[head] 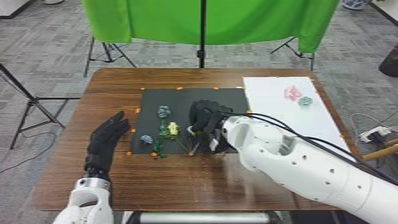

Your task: Arrange flowers

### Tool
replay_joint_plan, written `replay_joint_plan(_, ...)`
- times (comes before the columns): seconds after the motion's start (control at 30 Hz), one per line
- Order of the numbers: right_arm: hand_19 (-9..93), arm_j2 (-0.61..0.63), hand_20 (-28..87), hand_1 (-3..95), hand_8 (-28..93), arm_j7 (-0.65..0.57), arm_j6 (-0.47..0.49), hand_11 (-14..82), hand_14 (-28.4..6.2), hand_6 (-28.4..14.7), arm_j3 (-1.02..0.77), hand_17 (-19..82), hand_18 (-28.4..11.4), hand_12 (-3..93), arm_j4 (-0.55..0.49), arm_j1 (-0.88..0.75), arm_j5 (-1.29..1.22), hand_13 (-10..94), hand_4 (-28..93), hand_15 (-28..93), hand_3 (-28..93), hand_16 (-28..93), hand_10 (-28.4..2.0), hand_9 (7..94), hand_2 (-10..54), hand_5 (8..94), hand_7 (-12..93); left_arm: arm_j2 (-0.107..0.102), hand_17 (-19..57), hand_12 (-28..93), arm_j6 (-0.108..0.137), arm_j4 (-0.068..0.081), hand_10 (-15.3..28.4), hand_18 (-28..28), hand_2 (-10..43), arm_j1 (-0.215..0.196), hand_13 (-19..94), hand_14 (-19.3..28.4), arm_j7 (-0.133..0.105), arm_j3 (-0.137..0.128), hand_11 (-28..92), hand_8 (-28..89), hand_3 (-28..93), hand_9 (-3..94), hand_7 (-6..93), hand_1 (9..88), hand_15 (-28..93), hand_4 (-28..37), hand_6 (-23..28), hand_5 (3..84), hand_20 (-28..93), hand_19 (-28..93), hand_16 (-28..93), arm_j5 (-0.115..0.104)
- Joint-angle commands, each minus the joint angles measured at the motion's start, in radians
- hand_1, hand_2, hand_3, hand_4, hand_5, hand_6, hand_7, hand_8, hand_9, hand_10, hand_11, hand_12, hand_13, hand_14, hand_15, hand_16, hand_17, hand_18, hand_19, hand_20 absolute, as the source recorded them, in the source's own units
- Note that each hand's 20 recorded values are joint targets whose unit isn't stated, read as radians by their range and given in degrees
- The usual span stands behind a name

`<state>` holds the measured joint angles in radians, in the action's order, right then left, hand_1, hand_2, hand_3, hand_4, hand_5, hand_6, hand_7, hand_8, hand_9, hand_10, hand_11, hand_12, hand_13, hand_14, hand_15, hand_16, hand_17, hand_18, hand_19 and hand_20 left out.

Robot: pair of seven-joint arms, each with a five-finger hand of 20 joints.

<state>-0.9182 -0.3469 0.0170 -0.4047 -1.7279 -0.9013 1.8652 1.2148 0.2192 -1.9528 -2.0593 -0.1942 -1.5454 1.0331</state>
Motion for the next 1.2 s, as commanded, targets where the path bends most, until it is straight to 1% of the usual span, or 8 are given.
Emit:
replay_joint_plan(0.03, 93, -0.001, 57, 61.5, 14, 0.014, -0.027, 9.2, -1.2, -0.6, -0.016, 63, -11.9, 44.2, 0.003, -0.016, 0.035, 91, -14, 57, 49, 38, -8.7, 89.3, -9.5, 77.6, 22, 0.014, 3.2, 11, -0.013, 0.015, 12.5, 11.4, 1.0, -0.014, 31, 16.0, 0.01, 0.014, 15, -7, 64, 40.4, 9.9, 26.0, 18, -25.3, 4.0, 40.7, 17, 6, 0, 0.004)
replay_joint_plan(0.17, 93, 0.008, 57, 60.4, 14, 0.021, -0.023, 13.6, -1.5, -1.1, -0.018, 63, -12.0, 40.8, -0.01, -0.022, 0.036, 90, -12, 57, 44, 37, -9.5, 86.9, -9.5, 76.7, 20, 0.013, 3.2, 11, -0.013, 0.014, 12.5, 11.4, 1.0, -0.014, 31, 16.0, 0.011, 0.014, 15, -7, 65, 40.4, 9.8, 26.1, 17, -25.3, 3.9, 40.6, 17, 6, 0, 0.006)
replay_joint_plan(0.27, 93, 0.016, 57, 81.7, 14, 0.023, -0.015, 18.7, -1.7, -1.4, -0.02, 63, -12.2, 36.3, -0.018, -0.027, 0.042, 90, 35, 58, -24, 37, -10.4, 84.9, -9.5, 76.5, 19, 0.012, 3.1, 11, -0.014, 0.015, 12.4, 11.4, 0.9, -0.013, 31, 16.0, 0.016, 0.014, 15, -6, 65, 40.4, 10.0, 26.2, 17, -25.3, 3.9, 40.5, 17, 6, 0, 0.005)
replay_joint_plan(0.53, 93, 0.059, 57, 77.8, 10, 0.032, 0.01, 24.6, -1.8, -1.2, -0.085, 62, -12.6, 28.6, -0.062, -0.04, 0.066, 89, 43, 57, -28, 37, -11.6, 82.2, -9.5, 74.2, 19, 0.013, 3.1, 11, -0.014, 0.011, 12.4, 11.4, 0.5, -0.017, 31, 16.0, 0.016, 0.013, 15, -6, 64, 40.4, 9.9, 26.9, 17, -24.9, 3.9, 40.5, 17, 6, 0, 0.008)
replay_joint_plan(0.57, 93, 0.072, 57, 76.7, 8, 0.034, -0.002, 25.2, -1.9, -1.2, -0.113, 62, -12.6, 27.2, -0.075, -0.047, 0.078, 89, 44, 57, -28, 37, -11.7, 82.0, -9.5, 74.0, 19, 0.012, 3.1, 11, -0.014, 0.01, 12.4, 11.4, 0.5, -0.018, 31, 16.0, 0.016, 0.012, 15, -6, 64, 40.4, 9.9, 26.9, 17, -24.9, 3.9, 40.5, 17, 6, 0, 0.009)
replay_joint_plan(0.67, 93, 0.122, 57, 47.3, -1, 0.016, -0.055, 26.0, -2.0, -0.8, -0.208, 62, -12.9, 25.3, -0.108, -0.065, 0.123, 89, -15, 57, 53, 37, -11.9, 81.0, -9.5, 73.1, 20, 0.009, 3.1, 11, -0.01, 0.008, 12.4, 11.5, 0.5, -0.02, 31, 16.0, 0.015, 0.008, 15, -7, 64, 40.4, 10.0, 26.9, 17, -24.9, 3.9, 40.5, 17, 6, 0, 0.008)
replay_joint_plan(0.7, 93, 0.143, 57, 44.1, -5, -0.004, -0.067, 26.0, -2.1, -0.7, -0.238, 61, -13.0, 25.4, -0.114, -0.07, 0.138, 89, -20, 57, 60, 37, -12.0, 80.7, -9.5, 72.9, 20, 0.007, 3.1, 11, -0.009, 0.008, 12.4, 11.5, 0.4, -0.02, 31, 16.0, 0.015, 0.007, 15, -7, 64, 40.4, 10.0, 26.9, 17, -24.9, 3.9, 40.5, 17, 6, 0, 0.007)
replay_joint_plan(1.2, 93, 0.213, 52, 34.3, -6, -0.269, 0.198, 8.0, -7.9, -1.3, -0.378, 53, -17.0, 18.7, 0.175, -0.042, 0.217, 79, -15, 56, 60, 35, -18.9, 62.0, -9.5, 52.6, 7, 0.008, 3.1, 11, -0.009, 0.004, 12.5, 11.5, 0.6, -0.024, 31, 15.9, 0.019, 0.007, 15, -7, 64, 40.4, 10.2, 26.8, 17, -24.7, 3.9, 40.7, 17, 6, 0, 0.01)
